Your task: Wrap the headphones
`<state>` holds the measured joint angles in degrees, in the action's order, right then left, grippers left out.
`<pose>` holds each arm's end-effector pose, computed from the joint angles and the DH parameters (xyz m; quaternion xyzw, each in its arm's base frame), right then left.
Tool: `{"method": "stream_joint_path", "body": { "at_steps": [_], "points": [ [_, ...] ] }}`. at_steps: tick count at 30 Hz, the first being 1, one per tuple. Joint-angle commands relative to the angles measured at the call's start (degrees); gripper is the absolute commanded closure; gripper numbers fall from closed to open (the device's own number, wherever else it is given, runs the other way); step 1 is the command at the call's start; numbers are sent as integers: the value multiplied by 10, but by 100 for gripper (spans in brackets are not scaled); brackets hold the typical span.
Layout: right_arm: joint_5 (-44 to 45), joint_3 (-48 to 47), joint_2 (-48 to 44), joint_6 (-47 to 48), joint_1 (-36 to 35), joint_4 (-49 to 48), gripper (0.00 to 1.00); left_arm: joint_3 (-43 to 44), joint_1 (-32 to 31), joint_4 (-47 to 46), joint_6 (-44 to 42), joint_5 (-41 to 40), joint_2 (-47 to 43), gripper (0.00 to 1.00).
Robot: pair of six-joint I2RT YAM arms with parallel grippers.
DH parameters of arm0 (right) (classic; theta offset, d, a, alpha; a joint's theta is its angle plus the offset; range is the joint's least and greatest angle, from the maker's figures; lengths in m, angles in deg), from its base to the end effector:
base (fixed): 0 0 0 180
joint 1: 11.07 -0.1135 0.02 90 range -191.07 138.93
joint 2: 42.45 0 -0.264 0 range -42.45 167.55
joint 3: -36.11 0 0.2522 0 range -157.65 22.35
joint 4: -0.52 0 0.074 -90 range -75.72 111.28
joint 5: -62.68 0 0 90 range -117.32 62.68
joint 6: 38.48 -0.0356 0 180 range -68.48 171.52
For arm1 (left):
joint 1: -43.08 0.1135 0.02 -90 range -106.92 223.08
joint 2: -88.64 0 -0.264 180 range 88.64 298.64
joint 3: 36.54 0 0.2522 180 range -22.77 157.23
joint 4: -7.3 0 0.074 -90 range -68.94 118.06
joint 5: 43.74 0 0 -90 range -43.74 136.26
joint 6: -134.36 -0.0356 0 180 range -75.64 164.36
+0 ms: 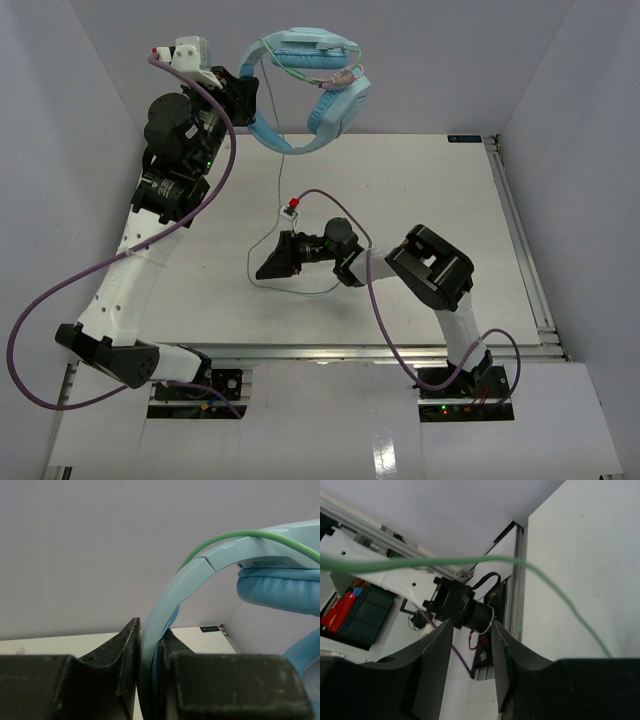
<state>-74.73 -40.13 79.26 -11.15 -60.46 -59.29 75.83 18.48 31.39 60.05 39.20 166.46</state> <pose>0.2604 0.3440 0.1826 -0.2505 0.5945 0.7375 0.1996 0.2560 -0.1124 0.5344 0.0024 0.6402 -0.2272 0.7338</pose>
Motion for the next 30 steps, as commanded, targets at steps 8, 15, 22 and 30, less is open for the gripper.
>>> {"method": "stream_joint_path", "body": {
  "at_steps": [8,15,22,30],
  "points": [
    [-14,95,-214,155,-89,-256,64,-8,-1,-34,-1,-27,-33,100],
    [78,178,-246,250,-5,-107,20,3,-1,-33,4,-27,-29,100],
    [53,164,-170,243,90,-52,10,4,-1,-43,13,-14,-18,100],
    [25,105,-48,148,100,-167,10,22,-1,-43,20,4,-9,100]
  ]
}}
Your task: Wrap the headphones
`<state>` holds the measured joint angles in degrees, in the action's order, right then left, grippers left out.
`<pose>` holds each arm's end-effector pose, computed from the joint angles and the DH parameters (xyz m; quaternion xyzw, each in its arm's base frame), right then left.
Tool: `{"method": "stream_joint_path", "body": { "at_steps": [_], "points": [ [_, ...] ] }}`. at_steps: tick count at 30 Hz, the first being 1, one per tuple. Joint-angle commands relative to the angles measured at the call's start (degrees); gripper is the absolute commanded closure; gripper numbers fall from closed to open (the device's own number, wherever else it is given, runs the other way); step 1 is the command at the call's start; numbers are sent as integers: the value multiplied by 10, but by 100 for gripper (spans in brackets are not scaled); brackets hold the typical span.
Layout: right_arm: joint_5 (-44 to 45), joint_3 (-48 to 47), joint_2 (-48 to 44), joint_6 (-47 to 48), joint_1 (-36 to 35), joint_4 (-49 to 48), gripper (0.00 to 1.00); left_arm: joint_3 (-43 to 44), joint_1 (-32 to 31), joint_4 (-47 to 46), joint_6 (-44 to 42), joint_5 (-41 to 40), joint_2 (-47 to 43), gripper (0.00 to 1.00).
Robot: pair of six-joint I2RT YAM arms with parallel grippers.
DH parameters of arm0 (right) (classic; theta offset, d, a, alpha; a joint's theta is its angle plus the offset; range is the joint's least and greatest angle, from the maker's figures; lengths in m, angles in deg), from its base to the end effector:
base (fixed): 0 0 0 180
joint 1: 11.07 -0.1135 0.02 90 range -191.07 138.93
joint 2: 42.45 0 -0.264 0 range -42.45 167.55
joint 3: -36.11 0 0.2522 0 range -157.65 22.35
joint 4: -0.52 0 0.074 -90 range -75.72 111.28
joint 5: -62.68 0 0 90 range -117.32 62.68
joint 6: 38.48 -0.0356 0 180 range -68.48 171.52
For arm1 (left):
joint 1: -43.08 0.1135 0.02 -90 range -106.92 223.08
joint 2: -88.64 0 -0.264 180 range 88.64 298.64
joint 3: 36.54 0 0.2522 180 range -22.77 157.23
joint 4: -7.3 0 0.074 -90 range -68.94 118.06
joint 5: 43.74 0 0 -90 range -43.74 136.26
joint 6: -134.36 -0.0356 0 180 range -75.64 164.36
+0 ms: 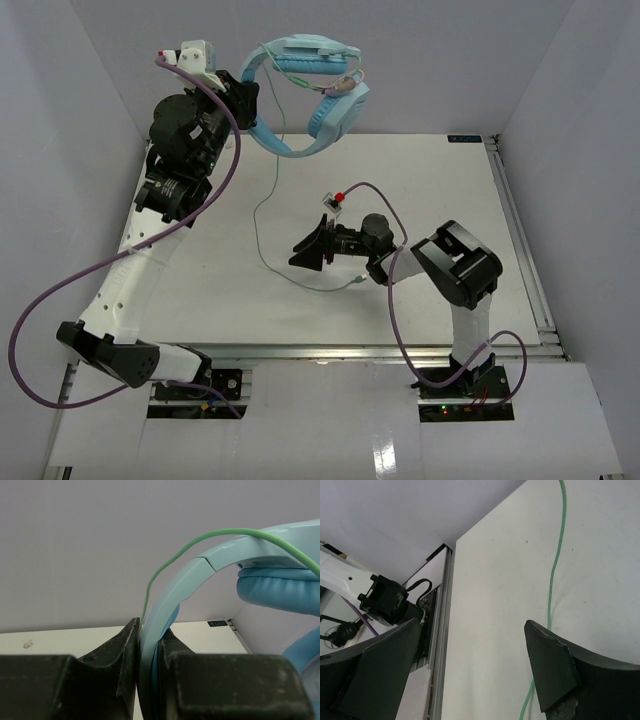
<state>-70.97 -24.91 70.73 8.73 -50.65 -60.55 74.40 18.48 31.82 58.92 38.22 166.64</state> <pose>0.2751 0.2593 0.1725 -0.2655 0.6111 0.6464 0.3718 0.2611 -0.1140 0.5249 0.0042 0.6538 -0.2099 0.7269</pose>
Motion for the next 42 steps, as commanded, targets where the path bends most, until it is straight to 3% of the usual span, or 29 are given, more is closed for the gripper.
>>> {"method": "stream_joint_path", "body": {
  "at_steps": [1,9,13,23,30,42],
  "points": [
    [-9,-53,45,-57,4,-183,10,39,-1,-47,31,15,-10,100],
    [26,-201,97,-23,28,-166,10,34,-1,-50,46,12,-17,100],
    [23,-263,132,-49,23,-194,10,31,-1,-51,51,9,-21,100],
    [-23,-278,153,-83,-5,-329,7,27,-1,-52,56,8,-22,100],
    [-33,-266,130,-71,-6,-333,5,25,-1,-55,57,10,-25,100],
    [59,-316,105,-95,-12,-334,0,27,-1,-53,65,7,-24,100]
  ]
}}
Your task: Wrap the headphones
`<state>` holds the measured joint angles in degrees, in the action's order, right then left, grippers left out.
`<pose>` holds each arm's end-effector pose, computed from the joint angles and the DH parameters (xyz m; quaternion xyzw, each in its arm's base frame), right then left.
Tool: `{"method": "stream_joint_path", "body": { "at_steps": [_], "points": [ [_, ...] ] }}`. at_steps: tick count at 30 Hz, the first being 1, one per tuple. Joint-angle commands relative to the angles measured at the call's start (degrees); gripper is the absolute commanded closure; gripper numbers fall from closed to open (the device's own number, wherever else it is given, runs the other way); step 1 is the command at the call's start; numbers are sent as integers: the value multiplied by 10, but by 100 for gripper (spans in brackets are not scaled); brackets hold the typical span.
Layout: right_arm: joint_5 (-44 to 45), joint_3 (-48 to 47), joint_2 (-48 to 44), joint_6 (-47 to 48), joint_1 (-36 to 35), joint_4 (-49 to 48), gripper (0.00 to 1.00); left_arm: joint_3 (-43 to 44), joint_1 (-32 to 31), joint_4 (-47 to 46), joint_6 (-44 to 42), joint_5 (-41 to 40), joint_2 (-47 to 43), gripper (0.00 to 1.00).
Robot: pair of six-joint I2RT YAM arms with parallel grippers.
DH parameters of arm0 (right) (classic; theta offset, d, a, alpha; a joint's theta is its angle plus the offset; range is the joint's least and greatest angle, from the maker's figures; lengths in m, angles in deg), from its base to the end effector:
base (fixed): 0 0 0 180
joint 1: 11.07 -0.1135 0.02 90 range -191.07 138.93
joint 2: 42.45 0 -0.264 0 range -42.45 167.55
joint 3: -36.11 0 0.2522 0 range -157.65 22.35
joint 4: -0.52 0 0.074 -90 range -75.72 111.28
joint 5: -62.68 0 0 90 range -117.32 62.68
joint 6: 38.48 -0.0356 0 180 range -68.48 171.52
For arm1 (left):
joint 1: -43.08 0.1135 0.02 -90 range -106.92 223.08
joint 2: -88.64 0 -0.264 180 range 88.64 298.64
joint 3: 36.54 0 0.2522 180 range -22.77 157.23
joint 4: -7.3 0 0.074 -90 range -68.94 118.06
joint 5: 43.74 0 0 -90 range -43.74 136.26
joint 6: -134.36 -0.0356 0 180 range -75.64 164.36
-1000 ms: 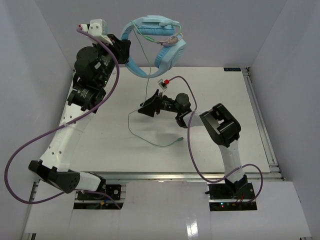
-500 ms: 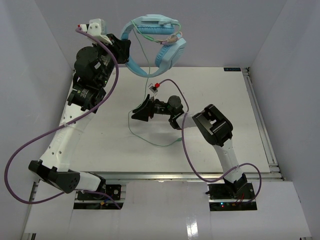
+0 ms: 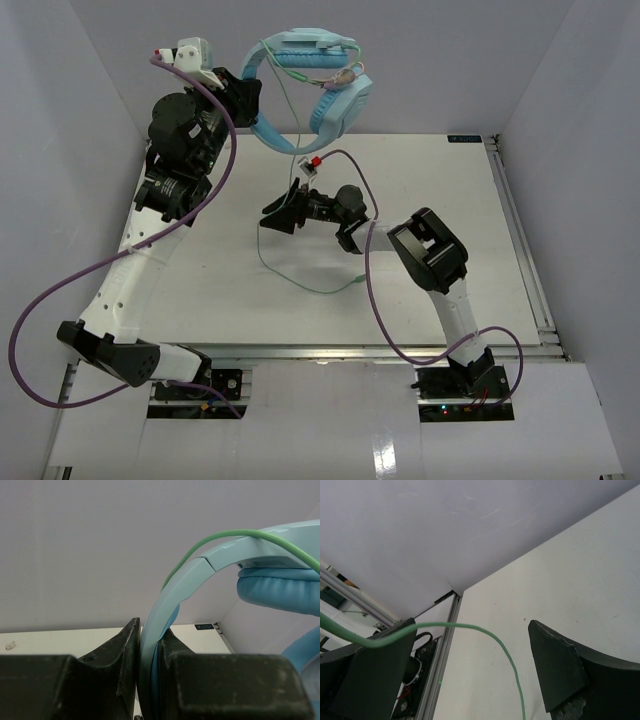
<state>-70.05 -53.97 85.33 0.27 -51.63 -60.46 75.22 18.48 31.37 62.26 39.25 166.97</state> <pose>0.3439 0.3261 0.2075 -0.2553 0.5382 0.6980 0.3974 0.2609 -0.1147 0.5288 -0.0088 0.6475 -0.2390 0.7236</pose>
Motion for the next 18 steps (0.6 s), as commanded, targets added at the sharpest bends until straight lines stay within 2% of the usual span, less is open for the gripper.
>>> {"method": "stream_joint_path", "body": {
  "at_steps": [1,9,12,14,18],
  "points": [
    [56,-25,-44,-14,-2,-335,0,18,-1,-49,32,-3,-27,100],
    [96,-23,-59,-27,-2,-335,14,15,-1,-49,33,-5,-27,100],
    [121,-33,-50,-52,-2,-335,28,12,-2,-49,33,-5,-28,100],
    [116,-45,-45,-69,-5,-335,41,10,-1,-49,34,-6,-31,100],
    [104,-26,-57,-113,-12,-335,56,11,-1,-48,30,-9,-30,100]
  ]
}}
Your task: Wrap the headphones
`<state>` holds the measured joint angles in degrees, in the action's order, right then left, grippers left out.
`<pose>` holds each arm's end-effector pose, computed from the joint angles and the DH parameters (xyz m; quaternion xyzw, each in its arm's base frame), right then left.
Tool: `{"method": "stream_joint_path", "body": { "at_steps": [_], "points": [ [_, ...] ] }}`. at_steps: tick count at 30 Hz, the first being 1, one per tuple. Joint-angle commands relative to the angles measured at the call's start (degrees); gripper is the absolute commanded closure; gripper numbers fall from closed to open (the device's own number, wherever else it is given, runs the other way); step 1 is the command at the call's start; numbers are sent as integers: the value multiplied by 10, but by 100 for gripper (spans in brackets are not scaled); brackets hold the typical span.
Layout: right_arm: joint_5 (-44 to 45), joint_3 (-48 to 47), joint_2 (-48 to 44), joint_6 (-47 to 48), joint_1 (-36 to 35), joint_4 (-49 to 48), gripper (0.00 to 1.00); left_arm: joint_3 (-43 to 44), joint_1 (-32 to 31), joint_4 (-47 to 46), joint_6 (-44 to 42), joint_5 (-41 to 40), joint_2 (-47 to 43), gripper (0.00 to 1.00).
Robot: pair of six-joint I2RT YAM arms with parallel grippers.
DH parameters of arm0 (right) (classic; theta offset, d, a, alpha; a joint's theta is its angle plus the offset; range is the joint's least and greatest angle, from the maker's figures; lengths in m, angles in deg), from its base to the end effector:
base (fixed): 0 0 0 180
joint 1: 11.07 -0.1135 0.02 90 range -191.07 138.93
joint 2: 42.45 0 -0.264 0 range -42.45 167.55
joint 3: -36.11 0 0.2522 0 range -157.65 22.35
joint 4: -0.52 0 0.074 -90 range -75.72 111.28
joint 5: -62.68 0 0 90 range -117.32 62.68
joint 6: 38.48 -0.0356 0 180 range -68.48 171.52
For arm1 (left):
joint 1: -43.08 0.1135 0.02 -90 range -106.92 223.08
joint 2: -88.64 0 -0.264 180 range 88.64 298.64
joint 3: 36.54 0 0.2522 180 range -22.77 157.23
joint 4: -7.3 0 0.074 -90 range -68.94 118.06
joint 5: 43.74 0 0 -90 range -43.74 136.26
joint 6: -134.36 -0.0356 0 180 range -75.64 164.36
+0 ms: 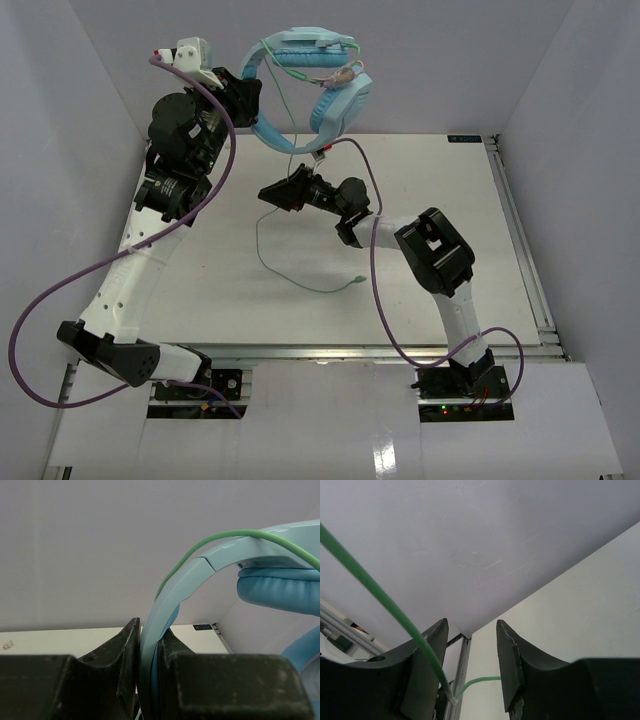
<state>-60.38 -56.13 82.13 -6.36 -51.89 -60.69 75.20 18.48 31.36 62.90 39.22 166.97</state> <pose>0.3459 0.3244 0.2461 -0.1700 0.5184 0.7205 0.4280 0.2610 -0.1147 0.5287 -0.0126 0.6475 -0.2428 0.7223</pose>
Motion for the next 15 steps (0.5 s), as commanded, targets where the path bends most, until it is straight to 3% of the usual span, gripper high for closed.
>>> {"method": "stream_joint_path", "body": {
  "at_steps": [1,8,15],
  "points": [
    [0,9,-34,-51,-12,-333,59,14,-1,-47,22,-9,-29,100],
    [-38,130,-147,-11,-22,-332,92,21,-1,-46,12,-20,-20,100],
    [-79,233,-257,36,-61,-325,92,12,-1,-62,8,-44,-9,100]
  ]
}}
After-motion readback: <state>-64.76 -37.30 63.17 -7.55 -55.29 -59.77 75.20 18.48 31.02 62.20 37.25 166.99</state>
